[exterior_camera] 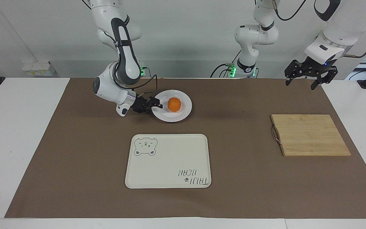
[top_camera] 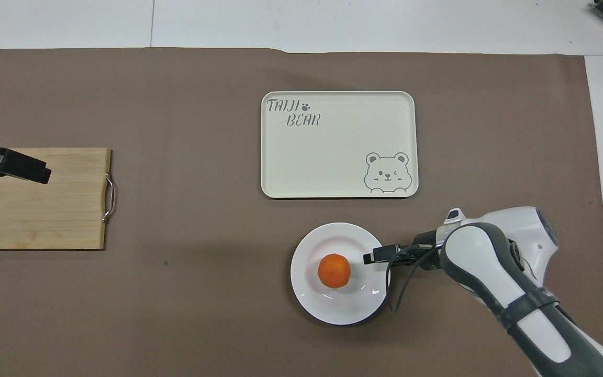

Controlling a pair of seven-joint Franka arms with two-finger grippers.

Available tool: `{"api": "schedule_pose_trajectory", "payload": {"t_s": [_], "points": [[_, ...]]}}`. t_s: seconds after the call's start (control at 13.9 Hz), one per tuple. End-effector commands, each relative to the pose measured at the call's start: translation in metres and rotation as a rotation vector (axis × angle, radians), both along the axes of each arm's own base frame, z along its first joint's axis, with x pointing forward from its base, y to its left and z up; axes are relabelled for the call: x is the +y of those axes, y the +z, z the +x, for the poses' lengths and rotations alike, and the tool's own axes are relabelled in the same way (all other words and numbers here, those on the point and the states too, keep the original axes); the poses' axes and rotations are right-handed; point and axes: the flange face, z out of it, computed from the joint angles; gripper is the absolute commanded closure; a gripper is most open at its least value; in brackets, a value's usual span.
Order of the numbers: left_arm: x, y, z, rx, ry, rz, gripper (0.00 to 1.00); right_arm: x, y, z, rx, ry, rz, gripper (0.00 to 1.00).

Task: Place orange and plate with both arms
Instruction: 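Grip the plate rim nearest the right gripper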

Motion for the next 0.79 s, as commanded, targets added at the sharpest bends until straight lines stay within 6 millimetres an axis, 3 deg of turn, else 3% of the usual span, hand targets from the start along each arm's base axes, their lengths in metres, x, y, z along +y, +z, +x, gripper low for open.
{"api": "schedule_pose_trajectory", "payload": {"t_s": [0.0, 0.14, 0.22, 0.5, 0.72], "points": [[0.003, 0.003, -0.002, -0.016, 0.001, -0.01, 0.0, -0.002, 0.003, -0.009, -0.035, -0.006, 0.035, 0.33], [0.002, 0.003, -0.003, -0.014, 0.0, -0.01, 0.0, -0.002, 0.003, -0.009, -0.027, -0.013, 0.034, 0.87], [0.002, 0.003, -0.003, -0.016, 0.0, -0.01, 0.0, -0.001, 0.003, -0.009, -0.014, -0.026, 0.03, 1.0], [0.002, 0.003, -0.003, -0.016, 0.0, -0.01, 0.0, -0.001, 0.004, -0.005, -0.021, -0.02, 0.031, 1.0], [0.002, 0.003, -0.003, -0.016, 0.0, -0.01, 0.0, 0.0, 0.01, 0.011, -0.05, -0.008, 0.038, 1.0]]}}
